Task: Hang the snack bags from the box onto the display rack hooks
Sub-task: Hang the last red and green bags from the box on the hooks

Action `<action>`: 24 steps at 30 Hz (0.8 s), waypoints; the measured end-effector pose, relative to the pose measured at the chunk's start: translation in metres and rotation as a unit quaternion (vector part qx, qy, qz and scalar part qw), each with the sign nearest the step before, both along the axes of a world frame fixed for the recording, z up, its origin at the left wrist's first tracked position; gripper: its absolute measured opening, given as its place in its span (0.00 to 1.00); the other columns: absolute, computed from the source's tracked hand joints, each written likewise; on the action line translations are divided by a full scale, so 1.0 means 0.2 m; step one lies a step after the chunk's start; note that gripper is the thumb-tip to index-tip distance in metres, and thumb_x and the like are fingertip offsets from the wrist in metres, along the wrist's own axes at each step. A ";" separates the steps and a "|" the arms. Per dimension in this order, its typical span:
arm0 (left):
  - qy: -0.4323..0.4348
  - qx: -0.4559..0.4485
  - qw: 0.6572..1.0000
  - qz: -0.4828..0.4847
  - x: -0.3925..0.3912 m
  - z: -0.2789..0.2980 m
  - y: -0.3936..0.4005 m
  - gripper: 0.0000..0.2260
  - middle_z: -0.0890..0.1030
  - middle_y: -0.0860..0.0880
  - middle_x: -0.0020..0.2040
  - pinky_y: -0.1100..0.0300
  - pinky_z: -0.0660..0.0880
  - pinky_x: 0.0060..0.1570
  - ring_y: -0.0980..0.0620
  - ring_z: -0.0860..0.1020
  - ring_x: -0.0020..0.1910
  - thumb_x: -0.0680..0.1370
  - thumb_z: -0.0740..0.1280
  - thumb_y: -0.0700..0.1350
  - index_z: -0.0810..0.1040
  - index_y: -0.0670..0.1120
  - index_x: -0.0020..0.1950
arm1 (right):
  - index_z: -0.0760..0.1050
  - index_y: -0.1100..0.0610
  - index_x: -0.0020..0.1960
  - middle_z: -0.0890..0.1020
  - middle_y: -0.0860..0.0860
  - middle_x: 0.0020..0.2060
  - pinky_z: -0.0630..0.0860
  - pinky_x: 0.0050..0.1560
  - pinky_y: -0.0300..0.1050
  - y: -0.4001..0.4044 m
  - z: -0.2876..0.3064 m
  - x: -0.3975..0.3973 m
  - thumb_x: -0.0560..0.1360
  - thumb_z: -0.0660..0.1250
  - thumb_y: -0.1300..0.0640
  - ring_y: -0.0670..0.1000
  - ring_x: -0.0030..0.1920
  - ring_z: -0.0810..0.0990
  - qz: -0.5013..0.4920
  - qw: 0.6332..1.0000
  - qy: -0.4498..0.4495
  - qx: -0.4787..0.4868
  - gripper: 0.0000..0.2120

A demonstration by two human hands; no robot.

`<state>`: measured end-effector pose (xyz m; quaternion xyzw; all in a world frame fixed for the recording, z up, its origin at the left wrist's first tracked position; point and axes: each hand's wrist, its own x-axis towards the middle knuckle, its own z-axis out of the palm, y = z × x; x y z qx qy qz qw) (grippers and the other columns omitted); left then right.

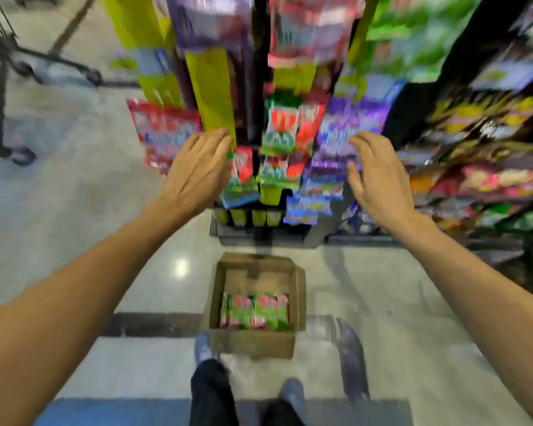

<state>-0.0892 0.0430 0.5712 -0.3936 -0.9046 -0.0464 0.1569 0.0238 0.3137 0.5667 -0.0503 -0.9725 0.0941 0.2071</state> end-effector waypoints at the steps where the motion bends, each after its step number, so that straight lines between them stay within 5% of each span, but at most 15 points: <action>1: -0.024 -0.005 1.000 0.007 0.00 -0.15 -0.01 0.19 0.77 0.34 0.57 0.47 0.71 0.53 0.36 0.77 0.52 0.73 0.60 0.41 0.74 0.32 0.60 | 0.71 0.68 0.63 0.75 0.64 0.60 0.67 0.64 0.53 0.00 -0.16 0.01 0.75 0.59 0.60 0.63 0.61 0.72 -0.008 1.000 -0.020 -0.019 0.19; 5: -0.115 -0.015 0.993 0.036 0.01 -0.77 -0.03 0.16 0.78 0.34 0.51 0.46 0.73 0.47 0.35 0.77 0.47 0.73 0.58 0.41 0.74 0.33 0.55 | 0.73 0.70 0.59 0.76 0.66 0.57 0.61 0.64 0.43 -0.08 -0.74 0.01 0.74 0.62 0.66 0.63 0.59 0.74 -0.040 0.992 -0.076 -0.096 0.15; 8: -0.186 -0.026 0.980 0.063 0.05 -1.24 -0.07 0.17 0.78 0.33 0.47 0.43 0.74 0.43 0.32 0.76 0.44 0.74 0.54 0.44 0.74 0.33 0.52 | 0.72 0.71 0.59 0.75 0.67 0.57 0.64 0.61 0.50 -0.18 -1.19 0.03 0.76 0.60 0.66 0.64 0.59 0.73 -0.089 0.968 -0.173 -0.158 0.14; 12: -0.296 -0.017 0.947 0.127 0.16 -1.82 -0.12 0.13 0.76 0.31 0.53 0.43 0.71 0.48 0.32 0.75 0.50 0.77 0.61 0.38 0.72 0.33 0.58 | 0.70 0.68 0.63 0.73 0.65 0.60 0.60 0.62 0.46 -0.32 -1.83 0.16 0.78 0.58 0.62 0.65 0.62 0.71 -0.114 0.943 -0.258 -0.179 0.16; 17: -0.471 0.040 0.837 0.275 0.34 -2.38 -0.15 0.15 0.74 0.35 0.62 0.50 0.68 0.56 0.36 0.72 0.60 0.79 0.60 0.39 0.68 0.34 0.64 | 0.67 0.63 0.68 0.71 0.59 0.66 0.60 0.65 0.43 -0.50 -2.48 0.34 0.80 0.55 0.59 0.58 0.67 0.68 -0.123 0.894 -0.371 -0.218 0.18; 24: -0.589 -0.017 0.692 0.416 0.52 -3.02 -0.23 0.15 0.75 0.35 0.62 0.51 0.68 0.56 0.35 0.72 0.62 0.80 0.60 0.43 0.70 0.34 0.62 | 0.66 0.64 0.67 0.76 0.61 0.59 0.70 0.52 0.46 -0.72 -3.05 0.39 0.81 0.55 0.56 0.60 0.60 0.73 -0.264 0.794 -0.442 -0.325 0.17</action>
